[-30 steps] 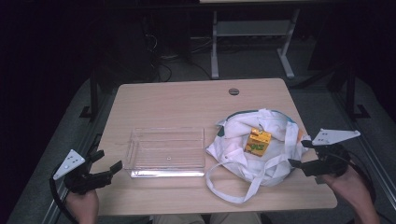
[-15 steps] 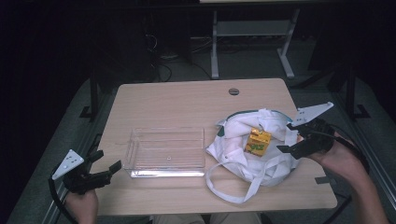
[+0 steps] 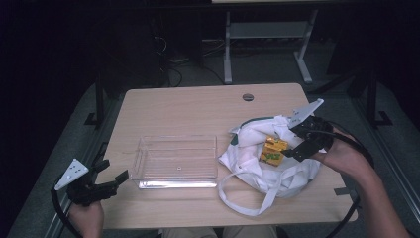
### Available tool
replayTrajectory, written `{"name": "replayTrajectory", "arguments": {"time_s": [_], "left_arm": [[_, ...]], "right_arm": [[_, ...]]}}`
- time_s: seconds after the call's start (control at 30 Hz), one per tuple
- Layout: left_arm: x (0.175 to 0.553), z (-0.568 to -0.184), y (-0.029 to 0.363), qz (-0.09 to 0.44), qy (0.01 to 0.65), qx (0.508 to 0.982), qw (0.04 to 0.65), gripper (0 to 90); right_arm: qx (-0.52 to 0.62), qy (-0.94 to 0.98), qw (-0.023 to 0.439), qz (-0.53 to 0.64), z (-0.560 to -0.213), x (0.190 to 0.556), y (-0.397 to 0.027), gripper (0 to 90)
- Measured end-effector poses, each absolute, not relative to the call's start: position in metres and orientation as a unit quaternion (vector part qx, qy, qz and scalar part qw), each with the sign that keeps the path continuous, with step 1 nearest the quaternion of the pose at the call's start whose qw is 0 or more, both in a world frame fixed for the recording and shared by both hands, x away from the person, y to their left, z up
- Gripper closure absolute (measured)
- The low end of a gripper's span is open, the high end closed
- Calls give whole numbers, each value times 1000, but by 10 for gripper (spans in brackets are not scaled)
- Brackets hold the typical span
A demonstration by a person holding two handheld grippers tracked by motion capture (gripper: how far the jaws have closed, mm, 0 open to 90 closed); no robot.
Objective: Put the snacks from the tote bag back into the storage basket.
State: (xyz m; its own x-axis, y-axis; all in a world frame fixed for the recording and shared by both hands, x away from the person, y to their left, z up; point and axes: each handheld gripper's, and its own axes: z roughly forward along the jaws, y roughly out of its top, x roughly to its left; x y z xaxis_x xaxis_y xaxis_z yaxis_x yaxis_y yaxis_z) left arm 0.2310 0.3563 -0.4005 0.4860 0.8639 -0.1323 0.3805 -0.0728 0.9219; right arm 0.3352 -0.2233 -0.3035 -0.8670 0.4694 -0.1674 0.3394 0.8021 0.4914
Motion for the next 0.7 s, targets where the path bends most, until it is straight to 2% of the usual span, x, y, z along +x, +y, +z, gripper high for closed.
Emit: {"name": "replayTrajectory", "arguments": {"time_s": [0.7], "left_arm": [[231, -400, 357, 235, 449, 689, 517, 125]], "right_arm": [[203, 960, 95, 168, -330, 370, -196, 188]]}}
